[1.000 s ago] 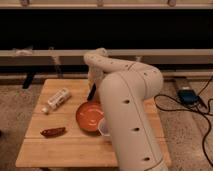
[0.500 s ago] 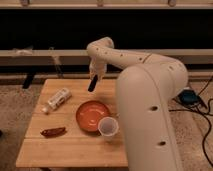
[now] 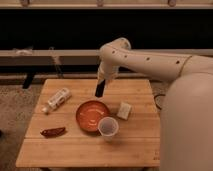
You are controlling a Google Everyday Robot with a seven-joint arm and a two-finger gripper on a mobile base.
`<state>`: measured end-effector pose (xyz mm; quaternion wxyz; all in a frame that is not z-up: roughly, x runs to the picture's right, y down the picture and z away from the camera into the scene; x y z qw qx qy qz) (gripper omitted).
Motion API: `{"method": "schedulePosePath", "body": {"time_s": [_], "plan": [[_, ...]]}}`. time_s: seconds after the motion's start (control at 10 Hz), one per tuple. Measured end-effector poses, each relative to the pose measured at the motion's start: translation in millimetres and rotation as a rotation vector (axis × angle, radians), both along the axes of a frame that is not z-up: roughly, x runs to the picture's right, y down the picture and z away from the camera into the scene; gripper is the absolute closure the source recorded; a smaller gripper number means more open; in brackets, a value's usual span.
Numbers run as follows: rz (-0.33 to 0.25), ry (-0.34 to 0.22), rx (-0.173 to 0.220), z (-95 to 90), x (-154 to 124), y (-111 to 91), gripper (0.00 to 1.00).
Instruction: Place the eraser in the ceramic cup
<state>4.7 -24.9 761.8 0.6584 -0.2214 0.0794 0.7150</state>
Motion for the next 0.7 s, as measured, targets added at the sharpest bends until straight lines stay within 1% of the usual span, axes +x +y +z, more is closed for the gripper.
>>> {"method": "schedulePosePath", "body": {"time_s": [0.1,0.2,0.3,0.5,0.7], "plan": [[-0.026,-0.035,0.008,-18.7,7.3,12.2,1.00],[-0.054,-0.083,0.020,-41.8,14.9,24.8,1.00],[-0.065,-0.109,0.028,-54.2,20.9,30.8,1.00],[-0.098,-0.163,0.044,-77.8,20.9,43.0,1.00],[-0.121,-0.193,0.048,-93.7,27.9,59.1,1.00]]}}
